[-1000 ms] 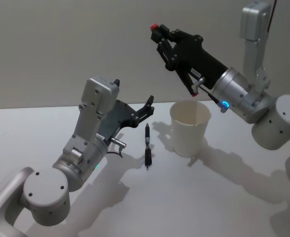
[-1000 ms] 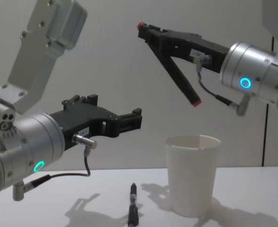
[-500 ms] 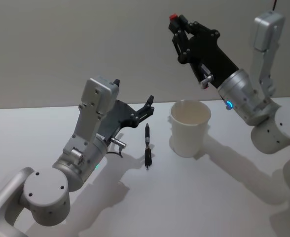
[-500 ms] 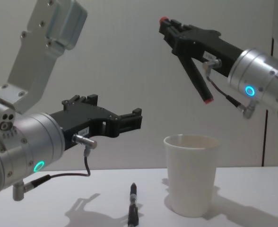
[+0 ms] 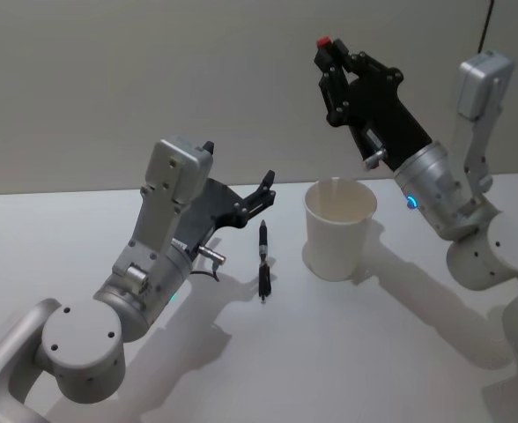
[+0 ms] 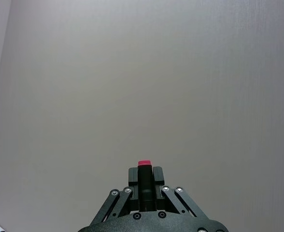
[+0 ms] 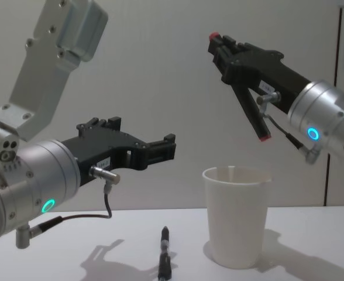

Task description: Place the pen into the pen holder.

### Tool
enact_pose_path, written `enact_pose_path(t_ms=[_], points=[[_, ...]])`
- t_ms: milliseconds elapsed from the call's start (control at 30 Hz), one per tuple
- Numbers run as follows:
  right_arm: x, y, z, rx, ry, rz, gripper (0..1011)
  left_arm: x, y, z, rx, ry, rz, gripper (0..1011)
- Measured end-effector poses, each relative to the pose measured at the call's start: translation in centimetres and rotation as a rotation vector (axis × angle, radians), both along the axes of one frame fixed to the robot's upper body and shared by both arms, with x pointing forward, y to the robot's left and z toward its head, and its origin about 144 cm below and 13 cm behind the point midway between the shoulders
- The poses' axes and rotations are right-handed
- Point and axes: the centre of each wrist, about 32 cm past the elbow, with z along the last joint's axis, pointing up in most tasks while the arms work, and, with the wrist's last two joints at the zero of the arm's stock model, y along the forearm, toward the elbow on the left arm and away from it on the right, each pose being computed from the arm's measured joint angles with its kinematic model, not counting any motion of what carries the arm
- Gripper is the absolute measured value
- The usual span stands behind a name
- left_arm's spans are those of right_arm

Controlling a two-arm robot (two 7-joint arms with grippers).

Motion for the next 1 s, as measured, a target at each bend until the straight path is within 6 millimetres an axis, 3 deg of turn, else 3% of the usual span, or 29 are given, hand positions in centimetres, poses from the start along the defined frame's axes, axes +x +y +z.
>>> enact_pose_path(t_ms=[1000], points=[[-0.5, -0.5, -1.2, -0.042, 0.039, 0.057, 171, 0.0, 0.0, 0.0, 0.000, 0.000, 0.000, 1001]])
